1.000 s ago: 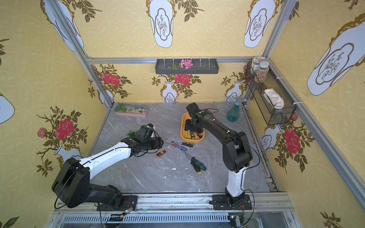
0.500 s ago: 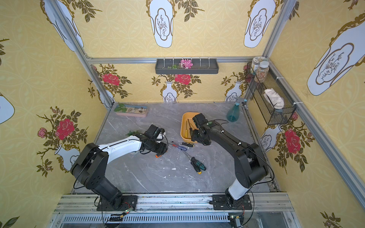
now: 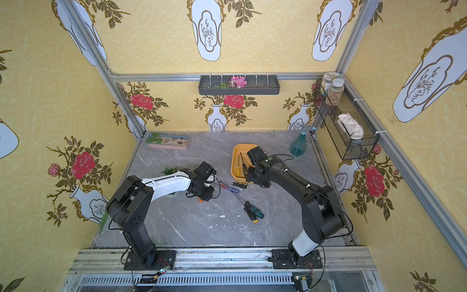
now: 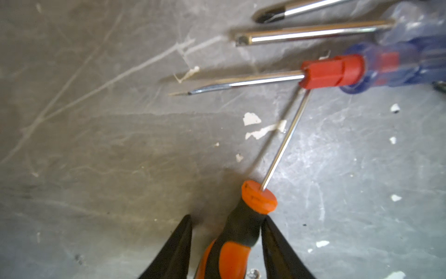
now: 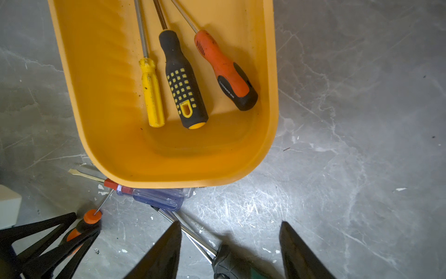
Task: Put the screwdriver on the desktop into the storage box
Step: Pick up the screwdriver from the center of the board.
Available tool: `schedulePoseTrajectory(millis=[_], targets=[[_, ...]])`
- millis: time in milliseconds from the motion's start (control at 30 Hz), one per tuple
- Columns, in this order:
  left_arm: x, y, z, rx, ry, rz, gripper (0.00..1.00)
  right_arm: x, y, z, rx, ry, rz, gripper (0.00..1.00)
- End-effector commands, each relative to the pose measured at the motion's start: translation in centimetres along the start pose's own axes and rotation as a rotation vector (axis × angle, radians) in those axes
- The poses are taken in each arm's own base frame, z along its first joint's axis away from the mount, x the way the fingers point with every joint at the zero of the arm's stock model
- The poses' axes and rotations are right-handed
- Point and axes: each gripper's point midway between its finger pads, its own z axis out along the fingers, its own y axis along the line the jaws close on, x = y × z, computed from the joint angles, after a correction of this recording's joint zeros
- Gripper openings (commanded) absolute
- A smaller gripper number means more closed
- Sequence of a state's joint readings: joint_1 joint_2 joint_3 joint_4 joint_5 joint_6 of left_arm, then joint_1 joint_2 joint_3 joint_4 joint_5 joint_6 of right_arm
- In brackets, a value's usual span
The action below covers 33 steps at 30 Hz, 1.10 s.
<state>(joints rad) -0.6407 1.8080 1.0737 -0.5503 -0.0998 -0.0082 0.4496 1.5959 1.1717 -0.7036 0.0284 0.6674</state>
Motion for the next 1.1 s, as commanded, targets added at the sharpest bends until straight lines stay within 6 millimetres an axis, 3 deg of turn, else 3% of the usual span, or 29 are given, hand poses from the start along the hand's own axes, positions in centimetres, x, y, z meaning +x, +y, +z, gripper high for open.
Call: schedulePoseTrajectory(millis=[0, 500, 900, 1067], targets=[[2.1, 0.3, 0.9, -0.026, 0.096, 0.032, 0.43, -0.5, 0.0, -0.2, -0.002, -0.028, 0.011, 0.65], [3.0, 0.4, 0.5, -0.051, 0.138, 0.070, 0.19, -0.4, -0.1, -0.5, -0.001, -0.037, 0.017, 0.65], [6.2, 0.7, -0.9, -0.052, 0.210, -0.061, 0.15, -0.6, 0.0, -0.7, -0.008, -0.046, 0.020, 0.65], [5.6, 0.9, -1.9, -0.067, 0.161, -0.134, 0.15, -0.5, -0.2, -0.8, -0.010, -0.050, 0.020, 0.65]])
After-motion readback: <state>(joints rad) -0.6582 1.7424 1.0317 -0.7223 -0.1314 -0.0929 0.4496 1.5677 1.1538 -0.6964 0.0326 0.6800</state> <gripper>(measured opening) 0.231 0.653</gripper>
